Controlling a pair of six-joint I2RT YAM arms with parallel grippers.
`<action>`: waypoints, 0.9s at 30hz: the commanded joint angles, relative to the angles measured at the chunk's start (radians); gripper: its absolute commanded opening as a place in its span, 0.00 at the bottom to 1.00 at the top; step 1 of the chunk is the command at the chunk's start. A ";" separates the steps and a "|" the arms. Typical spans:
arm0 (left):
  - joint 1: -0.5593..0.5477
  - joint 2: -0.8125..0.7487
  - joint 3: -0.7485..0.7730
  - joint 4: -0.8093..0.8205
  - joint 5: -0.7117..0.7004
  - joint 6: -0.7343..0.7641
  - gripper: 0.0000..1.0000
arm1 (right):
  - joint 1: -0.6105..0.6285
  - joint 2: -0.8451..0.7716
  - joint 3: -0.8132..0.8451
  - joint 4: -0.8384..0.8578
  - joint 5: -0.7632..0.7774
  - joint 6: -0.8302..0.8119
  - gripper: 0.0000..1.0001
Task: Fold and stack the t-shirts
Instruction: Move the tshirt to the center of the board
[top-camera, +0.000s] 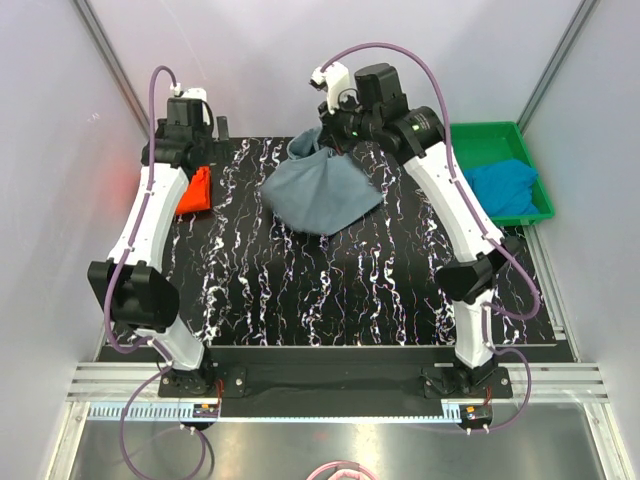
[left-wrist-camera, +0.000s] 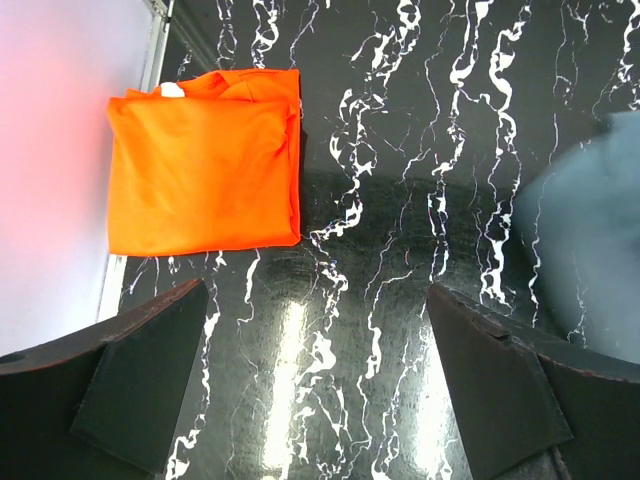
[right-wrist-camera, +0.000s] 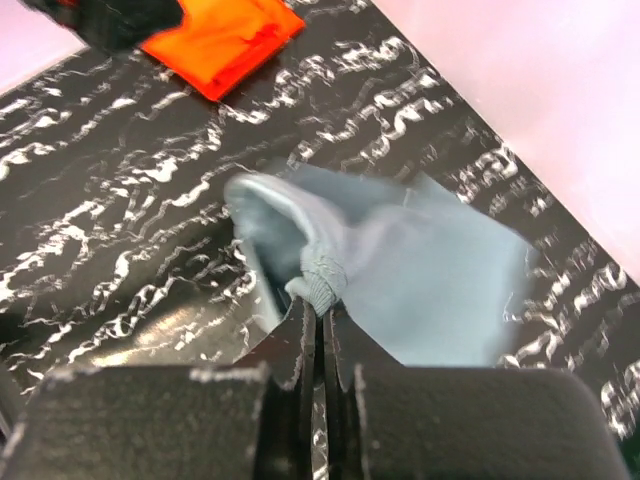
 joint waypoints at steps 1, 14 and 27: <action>0.013 -0.039 -0.014 0.027 -0.017 -0.022 0.99 | -0.025 -0.137 -0.062 0.015 0.040 -0.012 0.00; 0.012 0.004 0.006 0.026 0.009 -0.031 0.99 | -0.195 -0.406 -0.601 0.068 0.279 -0.028 0.03; -0.001 -0.091 -0.324 -0.019 0.413 0.030 0.91 | -0.278 -0.543 -1.031 0.357 0.199 -0.063 0.67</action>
